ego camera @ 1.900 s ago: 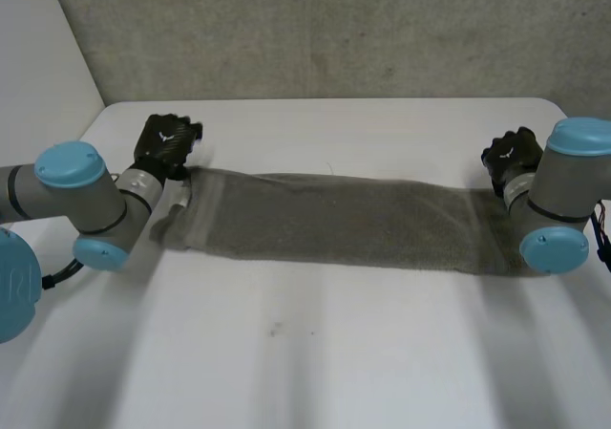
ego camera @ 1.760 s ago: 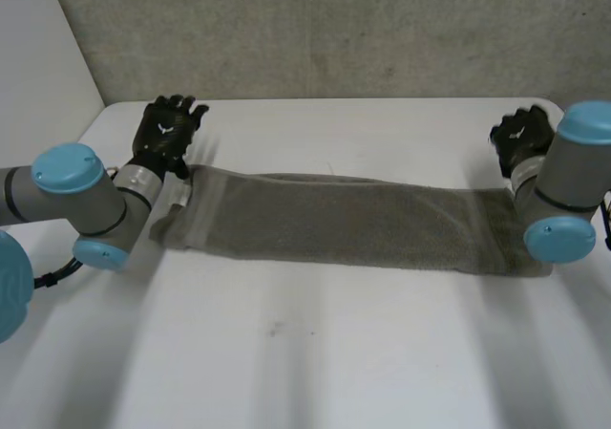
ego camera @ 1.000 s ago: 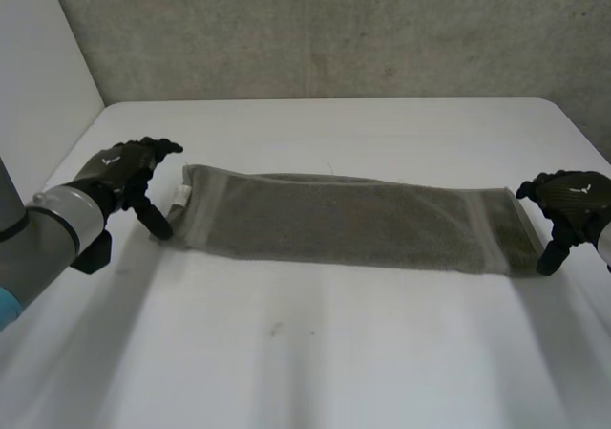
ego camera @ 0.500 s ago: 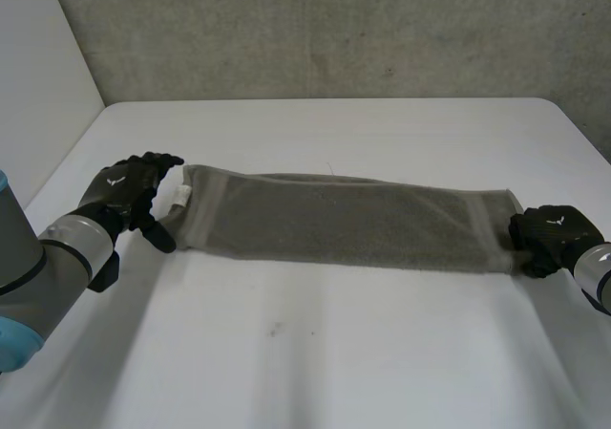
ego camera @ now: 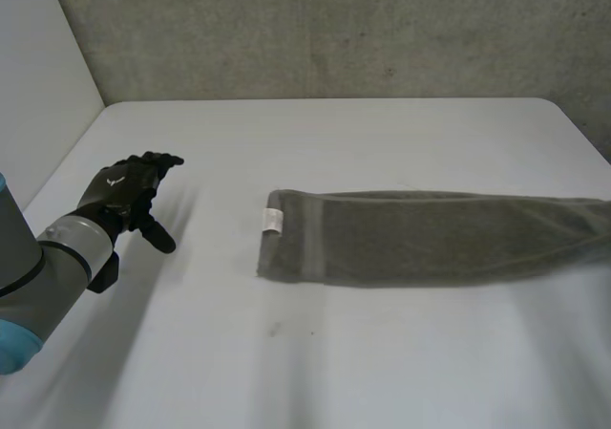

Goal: Fold the towel.

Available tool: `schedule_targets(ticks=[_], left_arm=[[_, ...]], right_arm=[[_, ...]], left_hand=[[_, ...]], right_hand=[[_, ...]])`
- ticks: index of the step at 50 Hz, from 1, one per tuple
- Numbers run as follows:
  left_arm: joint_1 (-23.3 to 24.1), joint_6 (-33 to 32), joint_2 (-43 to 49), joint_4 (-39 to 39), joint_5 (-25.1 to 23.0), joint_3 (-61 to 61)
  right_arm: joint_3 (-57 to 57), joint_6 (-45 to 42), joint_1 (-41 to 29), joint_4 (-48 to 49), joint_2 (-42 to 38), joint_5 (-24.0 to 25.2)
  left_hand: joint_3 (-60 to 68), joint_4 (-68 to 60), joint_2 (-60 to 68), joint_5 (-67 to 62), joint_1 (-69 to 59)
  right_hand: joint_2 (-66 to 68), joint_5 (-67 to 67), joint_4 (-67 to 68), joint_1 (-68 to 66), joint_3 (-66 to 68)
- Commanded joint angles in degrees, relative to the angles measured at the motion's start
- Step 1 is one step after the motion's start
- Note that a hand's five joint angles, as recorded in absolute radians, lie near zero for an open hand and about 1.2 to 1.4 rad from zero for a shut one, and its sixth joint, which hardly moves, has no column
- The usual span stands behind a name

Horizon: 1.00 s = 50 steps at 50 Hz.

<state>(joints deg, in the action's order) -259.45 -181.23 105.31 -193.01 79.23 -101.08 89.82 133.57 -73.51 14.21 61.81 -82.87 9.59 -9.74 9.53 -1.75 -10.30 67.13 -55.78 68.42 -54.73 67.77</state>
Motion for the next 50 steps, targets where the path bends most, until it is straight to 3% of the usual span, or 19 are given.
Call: schedule_targets(ticks=[1,4,8,10,11,12,15,17,23,30,31,32,33,34,43,50], left_arm=[[0.0,0.0,-0.37,0.0,0.05,-0.08],[0.09,0.0,-0.37,0.0,0.05,-0.08],[0.0,0.0,-0.37,0.0,0.05,-0.08],[0.0,0.0,-0.37,0.0,0.05,-0.16],[0.0,0.0,-0.37,0.0,0.05,-0.17],[0.0,0.0,-0.37,0.0,0.05,-0.17],[0.09,0.0,-0.37,0.0,0.05,-0.17],[0.09,0.0,-0.37,0.0,0.05,-0.17],[0.09,0.0,-0.19,0.0,-0.04,-0.17],[0.44,0.0,0.07,0.0,-0.04,-0.17],[0.53,0.0,0.07,0.0,-0.04,-0.25],[0.61,0.0,0.16,0.0,-0.04,-0.25],[0.61,0.0,0.16,0.0,-0.04,-0.25],[0.7,0.0,0.25,0.0,-0.04,-0.25],[1.67,-0.09,-0.19,-0.08,-0.12,-0.43],[3.95,-0.09,-0.28,-0.08,-0.12,1.41]], right_arm=[[-4.04,2.58,-7.26,-0.15,5.34,-0.28],[-8.77,4.51,-18.64,-0.06,5.08,-0.28],[-11.59,4.25,-26.5,0.12,3.85,0.07],[-15.62,3.98,-36.03,-0.14,0.0,1.12],[-15.64,3.98,-36.08,-0.15,-0.02,1.13],[-17.55,3.98,-41.04,-0.06,-2.46,1.91],[-19.42,3.98,-44.96,-0.15,-4.68,2.62],[-22.74,4.25,-51.61,-0.15,-9.66,4.72],[-25.91,4.25,-58.66,-3.91,-19.24,6.31],[-27.5,4.24,-60.78,-6.39,-23.49,6.41],[-27.59,4.86,-60.78,-6.3,-22.88,6.05],[-27.59,4.86,-60.78,-6.3,-22.87,6.05],[-27.59,5.04,-60.7,-6.3,-21.65,5.7],[-27.33,5.3,-60.43,-6.21,-19.38,5.18],[-20.56,14.0,-56.3,-6.56,-5.03,0.6],[-7.14,25.94,-44.37,-8.05,5.5,1.22]], left_hand=[[0.46,-0.3,0.52,1.7,0.25],[0.46,-0.3,0.52,1.7,0.25],[0.46,-0.3,0.52,1.7,0.25],[0.41,-0.26,0.47,1.75,0.3],[0.45,-0.3,0.52,1.7,0.26],[0.46,-0.3,0.52,1.7,0.25],[0.46,-0.3,0.52,1.7,0.25],[0.41,-0.26,0.47,1.75,0.3],[0.46,-0.3,0.52,1.7,0.25],[0.41,-0.26,0.47,1.75,0.3],[0.45,-0.3,0.52,1.7,0.26],[0.46,-0.3,0.52,1.7,0.25],[0.46,-0.3,0.52,1.7,0.25],[0.46,-0.3,0.52,1.7,0.25],[0.46,-0.3,0.52,1.7,0.25],[0.46,-0.3,0.52,1.7,0.25]], right_hand=[[12.87,-14.22,11.58,-25.27,12.23],[12.87,-14.22,11.58,-25.27,12.23],[12.87,-14.22,11.58,-25.27,12.23],[12.87,-14.22,11.58,-25.27,12.23],[12.87,-14.22,11.58,-25.27,12.23],[12.87,-14.22,11.58,-25.27,12.23],[12.87,-14.22,11.58,-25.27,12.23],[12.87,-14.22,11.58,-25.27,12.23],[12.87,-14.22,11.58,-25.27,12.23],[12.87,-14.22,11.58,-25.27,12.23],[-0.39,-0.95,-1.69,-12.0,-1.04],[-0.52,-0.82,-1.82,-11.87,-1.17],[-33.83,32.49,-35.13,21.43,-34.48],[-57.13,55.78,-58.42,44.73,-57.77],[-57.13,55.78,-58.42,44.73,-57.77],[-57.13,55.78,-58.42,44.73,-57.77]])
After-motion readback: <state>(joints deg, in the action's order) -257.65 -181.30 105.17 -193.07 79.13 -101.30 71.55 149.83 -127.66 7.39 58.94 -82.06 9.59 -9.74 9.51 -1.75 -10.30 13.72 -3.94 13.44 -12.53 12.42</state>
